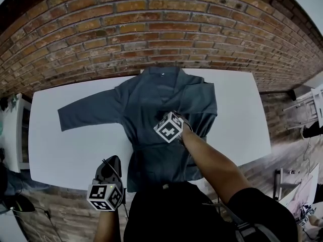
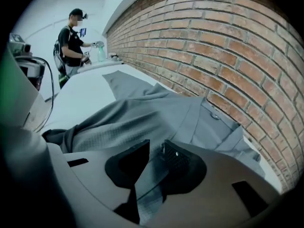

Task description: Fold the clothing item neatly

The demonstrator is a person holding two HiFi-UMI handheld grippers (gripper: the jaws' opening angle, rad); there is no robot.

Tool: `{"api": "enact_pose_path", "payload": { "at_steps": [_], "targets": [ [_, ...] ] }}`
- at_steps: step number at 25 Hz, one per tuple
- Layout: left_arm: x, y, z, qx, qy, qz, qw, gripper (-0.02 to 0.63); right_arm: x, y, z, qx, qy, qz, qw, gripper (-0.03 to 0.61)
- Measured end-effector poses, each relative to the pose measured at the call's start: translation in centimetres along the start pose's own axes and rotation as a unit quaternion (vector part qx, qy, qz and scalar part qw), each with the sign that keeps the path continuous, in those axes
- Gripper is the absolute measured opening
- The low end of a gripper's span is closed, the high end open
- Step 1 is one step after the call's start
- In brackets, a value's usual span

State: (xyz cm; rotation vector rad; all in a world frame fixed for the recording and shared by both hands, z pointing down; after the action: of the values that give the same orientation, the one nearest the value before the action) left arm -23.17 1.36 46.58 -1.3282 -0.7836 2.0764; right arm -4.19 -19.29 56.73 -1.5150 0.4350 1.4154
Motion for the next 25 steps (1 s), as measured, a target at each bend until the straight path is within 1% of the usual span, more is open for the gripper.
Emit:
{"api": "enact_pose_path", "payload": {
  "at_steps": [1, 3, 5, 7, 9, 11, 13, 14, 16, 19, 21, 25],
  "targets": [
    [-0.1, 0.2, 0.0, -0.002, -0.001, -0.002, 1.0000, -0.009, 0.1, 0.1, 0.3, -0.008, 0.014, -0.008, 1.000, 0.095],
    [-0.2, 0.3, 0.0, -0.004, -0.005, 0.000, 1.0000, -0.009, 0.6, 0.4, 0.5, -0.025, 0.037, -0.026, 0.999, 0.127],
    [-0.4, 0.3, 0.0, -0.006, -0.009, 0.004, 0.9999, -0.009, 1.2, 0.5, 0.2, -0.054, 0.048, -0.050, 0.996, 0.129],
    [-0.6, 0.5, -0.1, -0.009, -0.013, 0.002, 0.9999, -0.009, 2.3, 0.1, -0.8, -0.109, 0.058, -0.077, 0.989, 0.129],
    [-0.8, 0.8, -0.2, -0.013, -0.015, -0.001, 0.9998, -0.009, 3.7, -1.1, -2.6, -0.183, 0.063, -0.102, 0.976, 0.127],
    [-1.1, 1.0, -0.3, -0.018, -0.017, -0.003, 0.9997, -0.009, 4.8, -2.8, -4.7, -0.256, 0.056, -0.120, 0.958, 0.127],
    [-1.3, 1.1, -0.4, -0.019, -0.020, -0.002, 0.9996, -0.009, 5.3, -4.8, -6.3, -0.312, 0.040, -0.118, 0.942, 0.127],
    [-1.4, 1.1, -0.5, -0.018, -0.021, -0.001, 0.9996, -0.009, 5.2, -5.8, -6.8, -0.329, 0.031, -0.109, 0.937, 0.127],
    [-1.5, 1.1, -0.6, -0.017, -0.024, 0.002, 0.9996, -0.009, 4.7, -7.5, -7.0, -0.348, 0.019, -0.086, 0.933, 0.127],
    [-1.6, 1.2, -0.7, -0.020, -0.025, 0.003, 0.9995, -0.009, 3.7, -8.9, -6.5, -0.374, 0.025, -0.070, 0.925, 0.127],
    [-1.5, 1.4, -0.6, -0.021, -0.024, 0.002, 0.9995, -0.009, 3.2, -9.1, -6.2, -0.397, 0.037, -0.071, 0.914, 0.127],
    [-1.3, 1.3, 0.1, -0.023, -0.016, 0.004, 0.9996, -0.009, 2.8, -8.5, -6.2, -0.439, 0.063, -0.093, 0.891, 0.127]
  ]
}}
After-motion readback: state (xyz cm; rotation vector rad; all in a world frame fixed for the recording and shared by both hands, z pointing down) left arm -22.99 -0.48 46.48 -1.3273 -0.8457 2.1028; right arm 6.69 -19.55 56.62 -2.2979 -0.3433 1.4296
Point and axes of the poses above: the fingertips, and each gripper's own axes: x backward along the fingers, z to its left, y out of its top, the point moved 5 cm from there along x, backward along the fingers, and after that the axes turned 11 degrees about z, right-handed, at the moved point
